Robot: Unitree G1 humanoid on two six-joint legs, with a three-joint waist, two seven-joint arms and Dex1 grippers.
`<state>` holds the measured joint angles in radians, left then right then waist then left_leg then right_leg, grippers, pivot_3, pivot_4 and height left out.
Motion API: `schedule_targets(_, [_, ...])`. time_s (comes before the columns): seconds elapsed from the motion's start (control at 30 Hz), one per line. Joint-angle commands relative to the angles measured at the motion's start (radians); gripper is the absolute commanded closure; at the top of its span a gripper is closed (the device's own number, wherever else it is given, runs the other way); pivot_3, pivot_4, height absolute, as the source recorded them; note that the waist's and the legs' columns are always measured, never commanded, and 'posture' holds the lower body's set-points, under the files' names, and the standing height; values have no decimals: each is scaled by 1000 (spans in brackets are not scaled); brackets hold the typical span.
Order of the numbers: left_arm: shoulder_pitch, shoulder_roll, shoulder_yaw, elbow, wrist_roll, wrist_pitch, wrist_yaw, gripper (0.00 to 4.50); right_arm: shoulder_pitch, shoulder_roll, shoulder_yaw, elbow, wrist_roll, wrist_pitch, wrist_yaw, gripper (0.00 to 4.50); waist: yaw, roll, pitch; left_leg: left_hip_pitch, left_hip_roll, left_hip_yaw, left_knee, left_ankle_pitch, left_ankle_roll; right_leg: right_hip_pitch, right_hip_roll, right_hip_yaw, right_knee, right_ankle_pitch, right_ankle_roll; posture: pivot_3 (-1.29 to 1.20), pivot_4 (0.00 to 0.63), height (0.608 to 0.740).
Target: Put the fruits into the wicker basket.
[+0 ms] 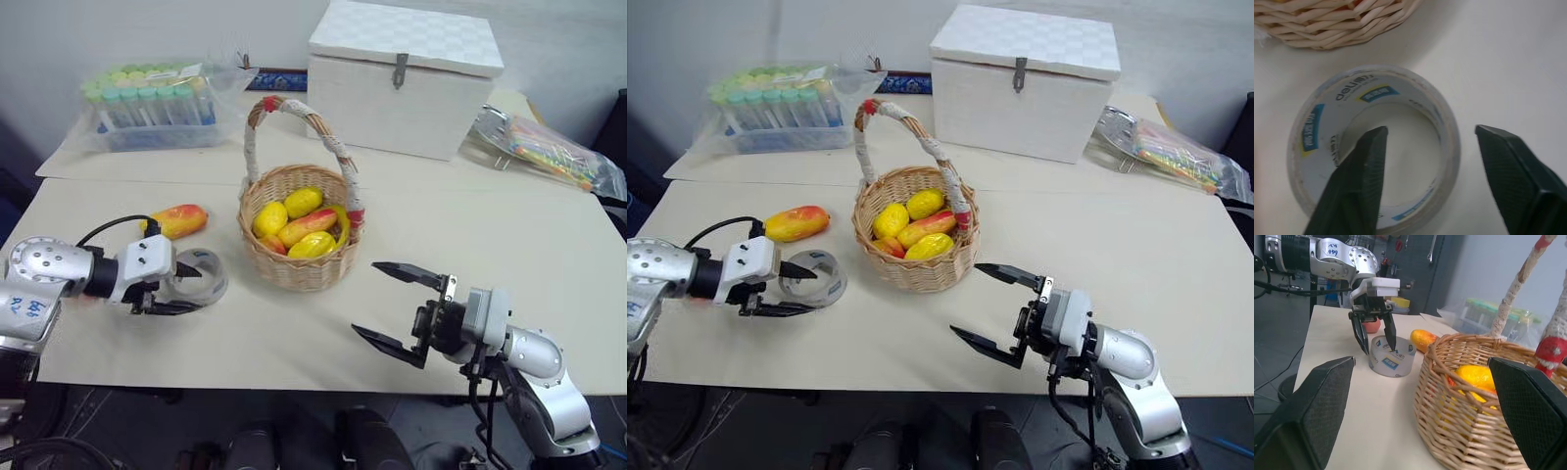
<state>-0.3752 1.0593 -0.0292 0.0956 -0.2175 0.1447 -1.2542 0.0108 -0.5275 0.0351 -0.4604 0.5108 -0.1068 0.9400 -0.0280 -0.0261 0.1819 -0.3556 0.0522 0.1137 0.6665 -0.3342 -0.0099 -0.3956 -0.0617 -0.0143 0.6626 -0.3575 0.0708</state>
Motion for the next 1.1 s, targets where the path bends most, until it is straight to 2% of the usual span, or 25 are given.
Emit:
schedule_targets(0.03, [3, -2, 17, -19, -17, -6, -29, 2632, -15, 10, -6, -2, 2, 4, -11, 0, -1, 0, 0, 0, 0, 0, 0, 0, 0, 0, 0, 0, 0, 0, 0, 0, 150, 740])
schedule_targets(0.13, [41, 19, 47, -46, -50, 22, -65, 3483, -23, 9, -8, -2, 10, 15, -8, 0, -2, 0, 0, 0, 1, 0, 0, 0, 0, 0, 0, 0, 0, 0, 0, 0, 150, 740])
schedule_targets(0.23, [124, 55, 142, -75, -125, 79, -96, 4364, -37, 4, -12, -3, 35, 41, 0, 0, -7, 0, 0, 0, 2, 1, -1, -1, 0, -1, 0, 1, 0, 0, 0, 0, 150, 740])
schedule_targets(0.27, [141, 48, 196, -87, -169, 115, -86, 4456, -44, 2, -13, -3, 41, 49, 3, 0, -7, 0, 0, 0, 2, 1, -1, -1, 0, -1, 0, 0, 0, 0, 0, 0, 150, 740])
schedule_targets(0.33, [150, 29, 302, -100, -246, 203, -31, 4456, -57, -3, -17, -4, 57, 67, 10, 0, -4, 0, 0, 0, 2, 1, 0, -1, 0, -1, 0, 1, 0, 0, 0, 0, 150, 740])
schedule_targets(0.43, [94, -6, 471, -80, -306, 318, 147, 4456, -68, -18, -20, -11, 71, 79, 37, 0, 1, 0, 0, 0, 2, -1, 1, -1, 0, 0, 0, 0, 0, 0, 0, 0, 150, 740])
schedule_targets(0.6, [55, 12, 648, 137, -163, 308, 475, 4456, -96, 0, -12, -51, 96, 116, 3, 0, -6, 0, 0, 0, 1, -3, 0, -1, 0, 1, -1, -2, 0, 0, 0, 0, 150, 740])
schedule_targets(0.7, [14, -5, 746, 301, -161, 345, 652, 4456, -120, 23, 4, -72, 102, 136, -25, 0, -18, 0, 0, 1, 2, -1, -2, -1, -1, -1, 0, -1, 1, 0, 0, 0, 150, 740])
schedule_targets(0.87, [70, -21, 752, 506, -110, 244, 732, 4456, -136, 50, 15, -80, 89, 153, -47, 0, -12, -2, -1, 0, 2, -1, -1, -1, -1, -1, -1, -2, 1, 0, 0, 0, 150, 740])
schedule_targets(1.1, [23, -39, 719, 625, -112, 248, 792, 4456, -116, 41, 1, -76, 75, 154, -47, 0, 5, -19, -9, -1, 1, -5, 0, -2, 0, 1, -4, -7, 0, 0, 0, 0, 150, 740])
